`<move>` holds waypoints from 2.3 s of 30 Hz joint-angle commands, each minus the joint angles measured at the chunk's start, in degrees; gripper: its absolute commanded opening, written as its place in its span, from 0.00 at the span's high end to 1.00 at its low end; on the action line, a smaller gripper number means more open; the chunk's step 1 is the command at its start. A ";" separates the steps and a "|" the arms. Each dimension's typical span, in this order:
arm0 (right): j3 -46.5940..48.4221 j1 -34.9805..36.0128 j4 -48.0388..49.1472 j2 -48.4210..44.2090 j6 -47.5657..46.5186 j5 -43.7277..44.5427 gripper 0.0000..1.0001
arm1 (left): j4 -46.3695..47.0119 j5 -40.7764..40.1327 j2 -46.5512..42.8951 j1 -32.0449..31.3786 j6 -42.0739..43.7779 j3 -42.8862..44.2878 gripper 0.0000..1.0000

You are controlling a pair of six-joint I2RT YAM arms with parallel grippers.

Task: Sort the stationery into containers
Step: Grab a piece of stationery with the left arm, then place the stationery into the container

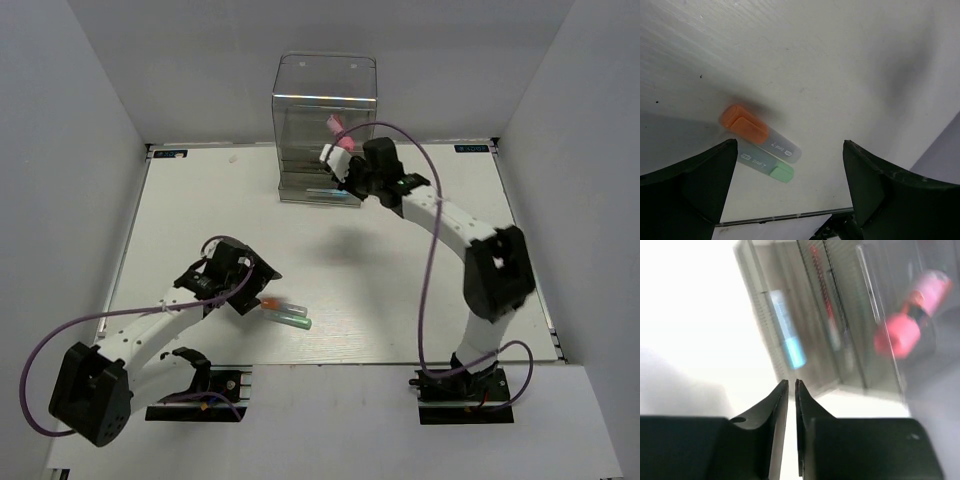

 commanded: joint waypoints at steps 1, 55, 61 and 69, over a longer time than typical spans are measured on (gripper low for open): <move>-8.70 -1.31 3.41 -10.98 14.85 -5.00 0.84 | -7.33 -1.93 3.58 -0.27 -1.75 5.31 0.05; -40.97 -12.66 12.64 -42.47 29.91 -21.00 0.24 | 0.20 -3.07 38.22 -1.33 -2.61 38.70 0.87; -41.15 -13.36 12.55 -42.73 29.47 -22.15 0.61 | 7.95 -6.05 46.46 -1.33 -9.91 47.58 0.91; -42.12 -14.68 13.61 -44.75 29.81 -21.97 0.62 | 16.38 -8.61 55.43 -0.27 -20.20 54.43 0.95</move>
